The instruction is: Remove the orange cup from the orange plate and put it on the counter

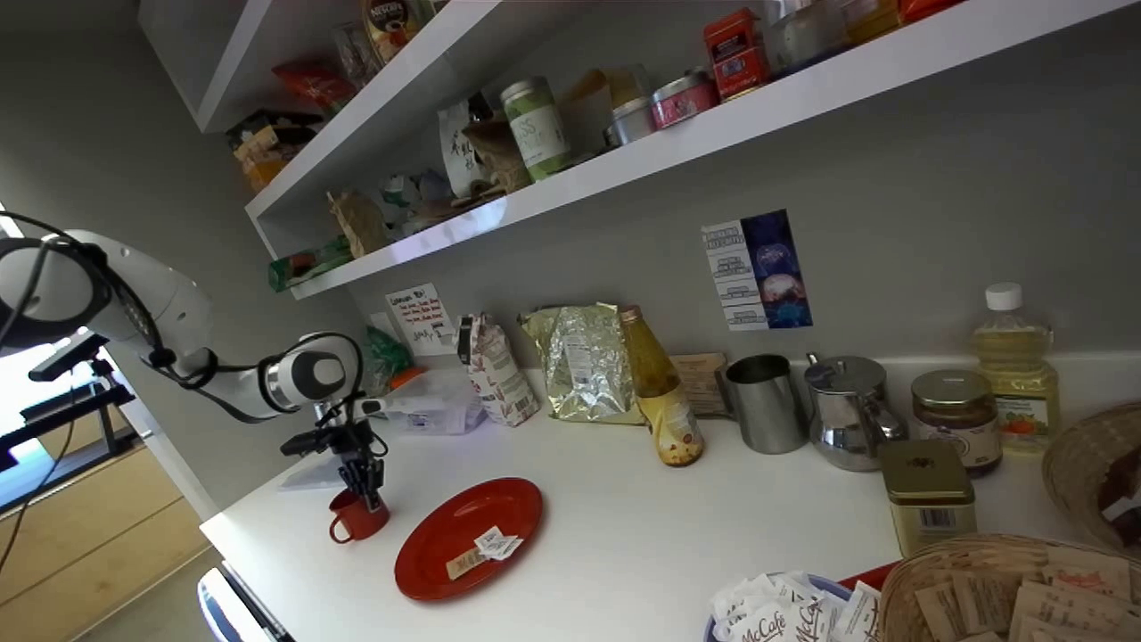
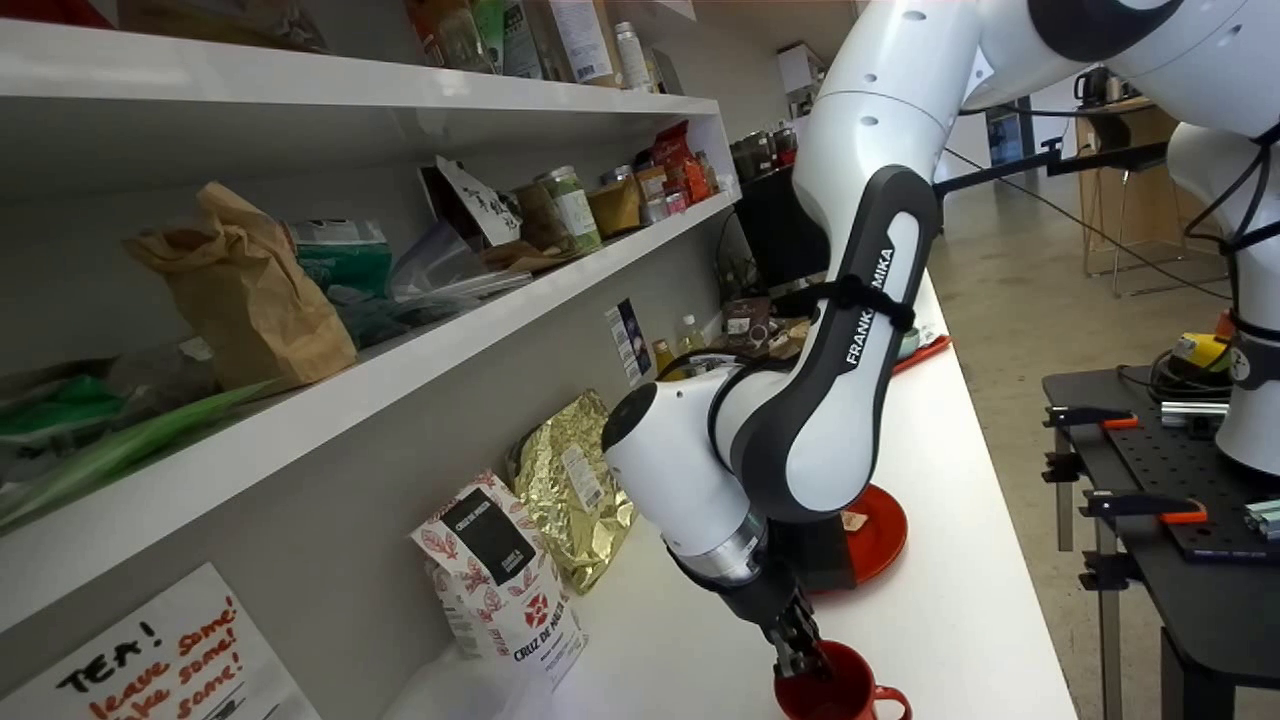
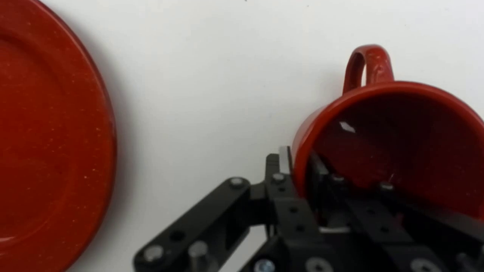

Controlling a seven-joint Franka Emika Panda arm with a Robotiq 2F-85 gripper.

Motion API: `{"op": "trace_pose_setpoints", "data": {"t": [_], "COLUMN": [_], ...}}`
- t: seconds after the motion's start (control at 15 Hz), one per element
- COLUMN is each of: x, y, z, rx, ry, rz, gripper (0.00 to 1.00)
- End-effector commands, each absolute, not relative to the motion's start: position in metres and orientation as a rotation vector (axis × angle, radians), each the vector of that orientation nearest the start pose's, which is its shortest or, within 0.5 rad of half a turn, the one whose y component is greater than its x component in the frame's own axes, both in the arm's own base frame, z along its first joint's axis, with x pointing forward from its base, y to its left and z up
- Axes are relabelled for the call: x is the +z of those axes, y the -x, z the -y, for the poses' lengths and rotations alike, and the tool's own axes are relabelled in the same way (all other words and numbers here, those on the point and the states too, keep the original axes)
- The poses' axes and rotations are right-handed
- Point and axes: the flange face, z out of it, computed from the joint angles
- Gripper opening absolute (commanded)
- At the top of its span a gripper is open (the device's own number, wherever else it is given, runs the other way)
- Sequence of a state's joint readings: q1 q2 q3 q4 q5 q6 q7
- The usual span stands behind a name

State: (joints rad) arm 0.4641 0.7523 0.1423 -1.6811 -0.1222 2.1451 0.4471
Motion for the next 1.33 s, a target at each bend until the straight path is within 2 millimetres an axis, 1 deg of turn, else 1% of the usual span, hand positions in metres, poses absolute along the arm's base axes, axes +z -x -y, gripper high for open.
{"op": "trace_pose_setpoints", "data": {"t": [0.0, 0.27, 0.4, 0.47, 0.53, 0.73, 0.93, 1.0, 1.07, 1.13, 1.27], "x": [0.159, 0.172, 0.183, 0.190, 0.199, 0.230, 0.261, 0.242, 0.249, 0.251, 0.246], "y": [-0.532, -0.532, -0.533, -0.533, -0.533, -0.530, -0.521, -0.535, -0.533, -0.533, -0.533], "z": [-0.358, -0.358, -0.358, -0.358, -0.357, -0.352, -0.342, -0.355, -0.354, -0.354, -0.354], "rx": [0.346, 0.292, 0.262, 0.243, 0.217, 0.120, 0.020, 0.087, 0.075, 0.073, 0.083], "ry": [3.226, 3.221, 3.218, 3.213, 3.208, 3.191, 3.179, 3.178, 3.177, 3.177, 3.179], "rz": [0.343, 0.349, 0.352, 0.354, 0.354, 0.343, 0.324, 0.347, 0.347, 0.347, 0.348], "gripper": [0.46, 0.76, 0.90, 0.97, 1.00, 1.00, 1.00, 1.00, 1.00, 1.00, 1.00]}}
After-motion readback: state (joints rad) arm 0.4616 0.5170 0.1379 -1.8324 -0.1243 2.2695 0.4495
